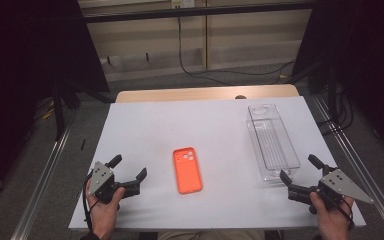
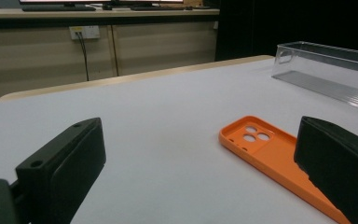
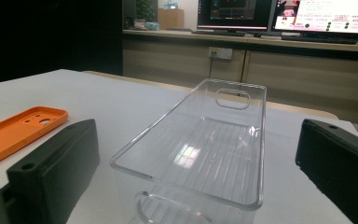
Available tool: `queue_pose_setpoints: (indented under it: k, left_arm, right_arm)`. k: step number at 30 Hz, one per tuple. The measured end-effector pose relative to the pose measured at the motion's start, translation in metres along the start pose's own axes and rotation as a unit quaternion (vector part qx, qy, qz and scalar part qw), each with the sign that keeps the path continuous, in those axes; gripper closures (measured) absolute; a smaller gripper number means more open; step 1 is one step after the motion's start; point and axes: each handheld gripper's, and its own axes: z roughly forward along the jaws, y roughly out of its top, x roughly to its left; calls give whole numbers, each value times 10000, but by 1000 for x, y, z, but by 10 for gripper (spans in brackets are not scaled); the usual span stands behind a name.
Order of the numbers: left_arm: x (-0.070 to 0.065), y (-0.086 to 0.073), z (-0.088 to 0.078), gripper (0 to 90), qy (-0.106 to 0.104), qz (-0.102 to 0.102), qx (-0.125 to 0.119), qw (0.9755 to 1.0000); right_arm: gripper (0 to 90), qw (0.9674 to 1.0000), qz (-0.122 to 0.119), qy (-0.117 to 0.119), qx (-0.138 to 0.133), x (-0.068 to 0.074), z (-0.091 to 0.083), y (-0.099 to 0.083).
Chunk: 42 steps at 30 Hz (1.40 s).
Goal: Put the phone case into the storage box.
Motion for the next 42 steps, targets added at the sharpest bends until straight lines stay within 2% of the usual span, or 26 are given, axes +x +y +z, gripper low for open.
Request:
queue_pose_setpoints:
  k: [1, 3, 5, 7, 12, 14, 19, 22, 25, 29, 34, 35, 37, 42]
  left_arm:
    - [0, 0, 0, 24, 0, 0, 0, 10000]
    - [-1, 0, 1, 28, -163, -11, 38, 9999]
    - [-2, 1, 1, 41, -269, 110, 96, 9995]
    - [-3, 1, 2, 48, -426, 61, 83, 9990]
    - [-3, 2, 2, 43, -524, 79, 116, 9985]
    - [-4, 2, 2, 42, -544, 59, 76, 9985]
    - [-7, 7, 3, 12, -803, 66, -72, 9967]
    - [-9, 10, 3, 5, -780, 17, -215, 9967]
    - [-11, 10, 6, 5, -805, -6, -224, 9965]
    - [-20, 11, 15, 13, -955, 59, -180, 9952]
    - [-26, 10, 22, 14, -970, 184, -178, 9950]
    - [-29, 10, 26, 15, -1002, 114, -191, 9947]
    - [-31, 11, 29, 20, -1053, 138, -214, 9941]
    - [-37, 14, 36, 13, -1170, 55, -282, 9927]
  right_arm:
    - [0, 10000, -4, 7, -1, 0, 0, 0]
    - [0, 10000, 0, 23, 4, 0, 0, 0]
    - [0, 10000, 1, 35, -1, 1, 0, 0]
    - [0, 10000, -5, 42, 14, 1, 1, 0]
    - [0, 10000, -20, 24, -2, 2, 0, 1]
    - [0, 10000, -18, 25, -2, 2, 0, 1]
    - [0, 10000, -40, 50, 21, 4, 1, 1]
    - [0, 10000, -49, 29, 10, 3, 1, 1]
    - [0, 10000, -41, 23, 9, 3, 1, 1]
    - [0, 10000, -30, 61, 4, 3, 0, 1]
    - [0, 10000, -32, 34, 12, 3, 1, 1]
    - [0, 10000, -26, 39, -11, 2, 1, 1]
    - [0, 10000, -26, 43, -1, 2, 1, 1]
    - [0, 10000, -32, 36, 13, 3, 1, 1]
